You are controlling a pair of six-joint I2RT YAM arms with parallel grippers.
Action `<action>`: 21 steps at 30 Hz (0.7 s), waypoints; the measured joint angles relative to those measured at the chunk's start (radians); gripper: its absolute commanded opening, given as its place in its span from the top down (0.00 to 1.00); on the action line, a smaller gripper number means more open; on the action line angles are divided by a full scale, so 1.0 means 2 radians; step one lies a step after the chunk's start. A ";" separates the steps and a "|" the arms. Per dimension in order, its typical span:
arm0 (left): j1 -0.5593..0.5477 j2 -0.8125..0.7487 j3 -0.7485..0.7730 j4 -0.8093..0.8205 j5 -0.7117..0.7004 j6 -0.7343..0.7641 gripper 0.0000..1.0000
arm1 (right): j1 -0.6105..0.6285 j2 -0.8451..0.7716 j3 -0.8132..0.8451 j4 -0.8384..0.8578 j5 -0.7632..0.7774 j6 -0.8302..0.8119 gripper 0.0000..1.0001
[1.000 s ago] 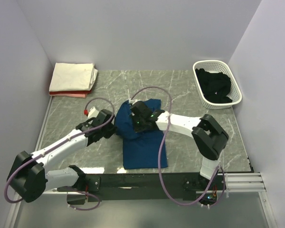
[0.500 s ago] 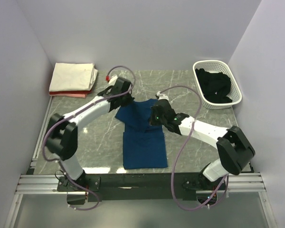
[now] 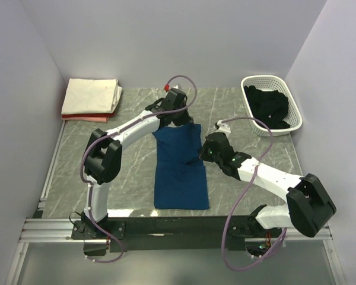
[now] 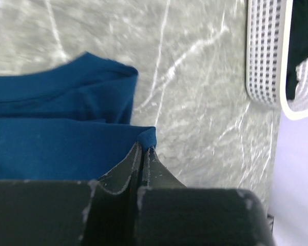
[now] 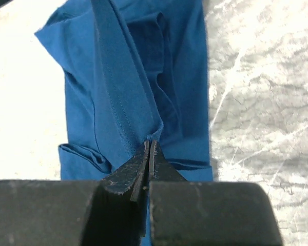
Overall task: Fold and stack the t-shirts
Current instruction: Fold the tshirt
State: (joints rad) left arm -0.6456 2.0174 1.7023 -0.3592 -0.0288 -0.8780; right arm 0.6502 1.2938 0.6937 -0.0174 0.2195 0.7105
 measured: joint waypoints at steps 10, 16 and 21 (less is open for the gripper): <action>-0.023 0.028 0.001 0.026 0.059 0.025 0.99 | 0.000 -0.015 -0.047 0.002 0.004 0.028 1.00; -0.040 0.037 0.001 0.041 0.082 0.038 0.99 | 0.001 -0.028 -0.071 0.006 0.004 0.043 1.00; -0.047 0.038 0.001 0.049 0.096 0.044 0.99 | 0.002 -0.027 -0.074 0.008 0.004 0.053 1.00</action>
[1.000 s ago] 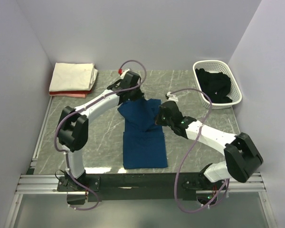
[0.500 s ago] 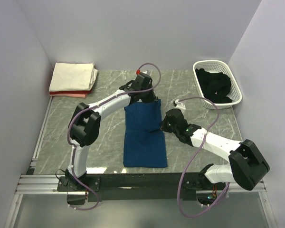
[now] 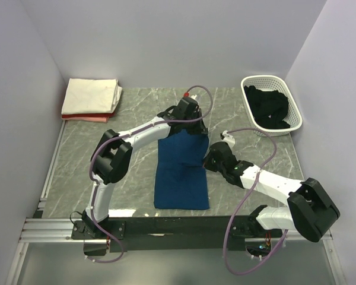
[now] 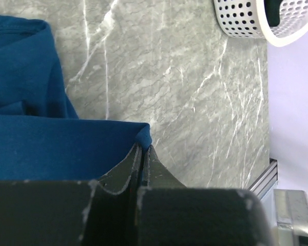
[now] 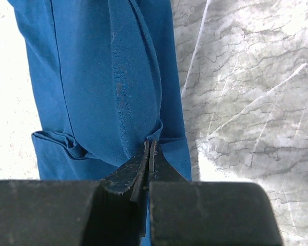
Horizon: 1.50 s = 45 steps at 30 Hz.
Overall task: Fold and stack the t-shirts
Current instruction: Fold the tshirt
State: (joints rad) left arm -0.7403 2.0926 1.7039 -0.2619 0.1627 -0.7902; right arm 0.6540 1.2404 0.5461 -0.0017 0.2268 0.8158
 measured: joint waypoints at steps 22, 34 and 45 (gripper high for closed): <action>0.073 -0.014 -0.127 0.078 0.021 0.008 0.96 | 0.019 0.062 0.087 -0.036 0.021 0.004 1.00; 0.120 -0.082 -0.213 0.141 0.039 -0.001 0.95 | 0.053 0.139 0.158 -0.049 0.020 -0.005 0.98; 0.145 -0.083 -0.242 0.166 0.056 -0.010 0.60 | 0.055 0.183 0.185 -0.039 -0.027 -0.032 0.52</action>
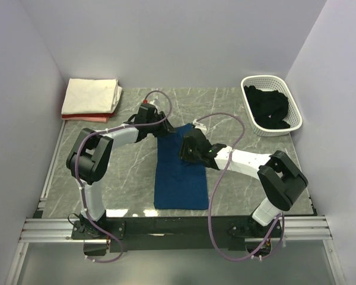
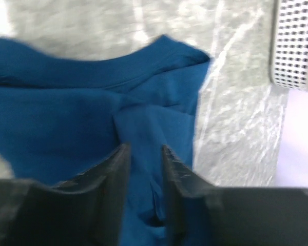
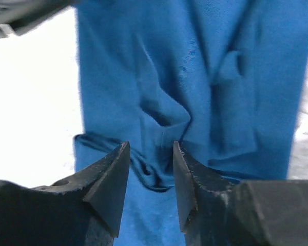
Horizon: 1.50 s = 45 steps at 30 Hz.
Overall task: Fold and stack the t-shirts
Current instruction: Fold the tshirt
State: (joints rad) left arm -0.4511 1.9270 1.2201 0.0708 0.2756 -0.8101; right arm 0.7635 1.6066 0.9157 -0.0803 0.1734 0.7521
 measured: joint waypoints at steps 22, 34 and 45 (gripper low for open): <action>-0.077 -0.097 -0.048 -0.020 -0.023 -0.025 0.99 | -0.118 0.044 0.063 0.018 -0.187 -0.019 0.79; -0.092 -0.025 -0.102 0.043 -0.054 -0.065 0.99 | -0.163 0.166 0.087 0.019 -0.312 -0.016 0.82; -0.075 -0.008 -0.100 0.024 -0.026 -0.069 0.99 | -0.199 0.226 0.147 0.044 -0.367 0.000 0.82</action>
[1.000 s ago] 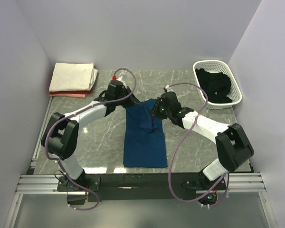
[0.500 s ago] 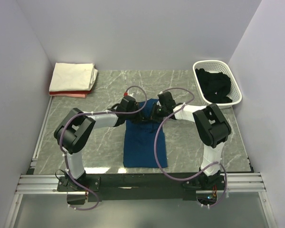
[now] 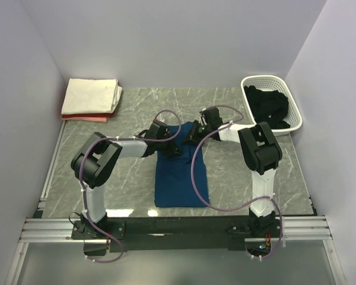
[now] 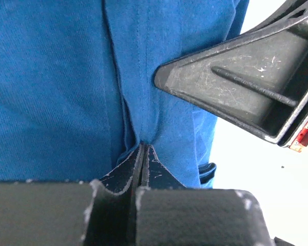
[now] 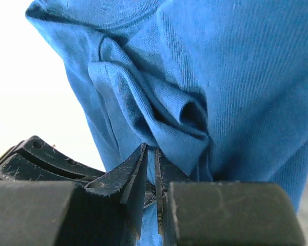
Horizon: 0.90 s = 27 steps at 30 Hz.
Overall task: Fold and stack the t-shirts
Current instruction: Fold the tshirt
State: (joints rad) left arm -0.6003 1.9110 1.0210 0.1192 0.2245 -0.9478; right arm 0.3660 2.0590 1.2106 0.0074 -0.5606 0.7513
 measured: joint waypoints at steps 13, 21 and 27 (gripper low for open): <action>0.060 0.030 0.087 -0.087 0.015 0.054 0.93 | -0.025 0.055 0.069 0.007 -0.041 0.012 0.81; 0.056 0.014 0.097 -0.099 0.020 0.073 0.89 | -0.031 0.086 0.122 -0.017 -0.053 0.000 0.81; 0.024 -0.022 0.081 -0.068 0.027 0.073 0.88 | -0.031 0.101 0.139 -0.022 -0.069 -0.004 0.81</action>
State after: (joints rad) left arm -0.5526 1.8671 1.1839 -0.0177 0.2775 -0.8017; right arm 0.3031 2.2604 1.4887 -0.0364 -0.6979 0.7425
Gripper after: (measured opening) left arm 0.121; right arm 0.189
